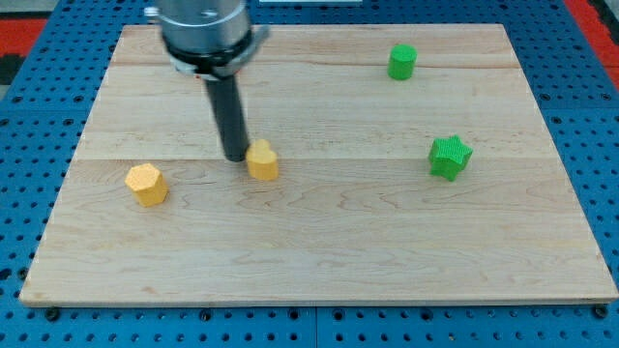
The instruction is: Point at red star
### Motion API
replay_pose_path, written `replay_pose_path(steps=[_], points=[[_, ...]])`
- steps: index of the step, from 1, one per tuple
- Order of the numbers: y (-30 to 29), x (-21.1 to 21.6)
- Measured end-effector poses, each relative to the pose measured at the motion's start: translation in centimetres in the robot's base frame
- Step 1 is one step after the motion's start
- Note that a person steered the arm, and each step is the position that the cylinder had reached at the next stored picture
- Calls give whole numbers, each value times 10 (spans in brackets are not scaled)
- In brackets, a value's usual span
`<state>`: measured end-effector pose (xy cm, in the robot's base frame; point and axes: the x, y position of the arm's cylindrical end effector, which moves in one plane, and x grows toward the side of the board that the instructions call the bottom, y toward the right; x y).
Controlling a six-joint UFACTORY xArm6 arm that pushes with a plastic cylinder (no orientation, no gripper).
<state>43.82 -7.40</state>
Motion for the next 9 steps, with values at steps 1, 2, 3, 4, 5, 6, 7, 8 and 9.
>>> replay_pose_path(steps=[1, 2, 3, 4, 5, 6, 7, 8, 9], points=[[3, 0], [-7, -23], [15, -58], [38, -76], [38, -76], [45, -72], [55, -71], [56, -71], [56, -71]])
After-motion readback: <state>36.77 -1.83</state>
